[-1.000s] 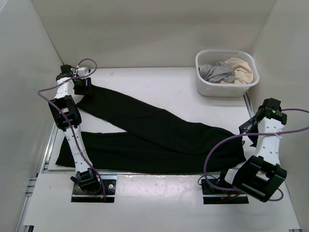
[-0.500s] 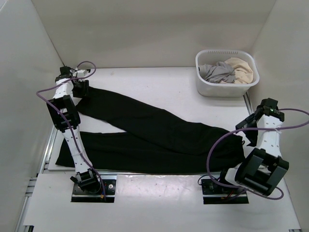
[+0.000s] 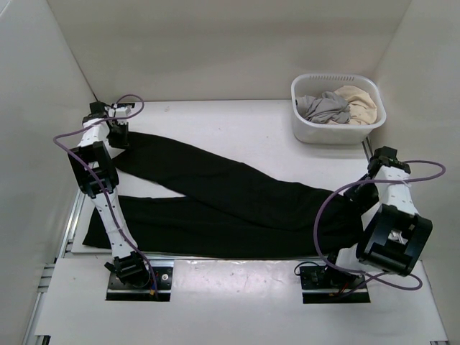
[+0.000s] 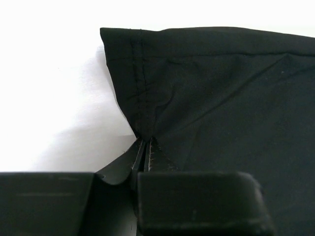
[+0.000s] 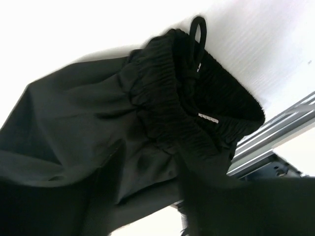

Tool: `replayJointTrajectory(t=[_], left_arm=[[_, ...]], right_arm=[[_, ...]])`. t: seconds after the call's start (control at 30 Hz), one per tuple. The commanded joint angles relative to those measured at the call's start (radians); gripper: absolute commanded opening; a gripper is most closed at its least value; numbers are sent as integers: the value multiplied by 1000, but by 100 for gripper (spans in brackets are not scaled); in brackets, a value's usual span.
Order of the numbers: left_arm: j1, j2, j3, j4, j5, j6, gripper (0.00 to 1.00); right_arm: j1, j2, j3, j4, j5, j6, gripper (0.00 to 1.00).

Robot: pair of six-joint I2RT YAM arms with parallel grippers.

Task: Fold and stack the trousers
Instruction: Flatten the trousers out

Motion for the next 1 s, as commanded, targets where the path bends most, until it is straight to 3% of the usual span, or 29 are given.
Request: replayJointTrajectory(t=[0.0,0.03,0.13,0.17,0.43,0.67,0.73,0.8,0.97], left_arm=[[3,-88,-19,-8,1,16,14],[3,-88,-19,-8,1,16,14],[3,-115,-28,-8,1,27,14],[3,-138,-28,-8,1,27,14],[41,-218,-49,-54,-27,73,14],[51,-270,-91,-77,-17,73,14],[51,-271,-103,-77,-17,73,14],[51,-271,-114,-86,-7,73,14],[51,-271,-123,-86,-7,64,14]], right_arm=[[2,43,-10,21,-5,7,47],[2,52,1,21,12,7,27],[2,75,56,7,43,7,3],[2,75,109,-14,52,7,0],[2,66,324,-108,94,9,0],[2,69,352,-108,55,5,0],[2,83,306,-151,55,-23,35],[2,72,215,-151,22,-32,57],[2,40,70,-81,-18,3,58]])
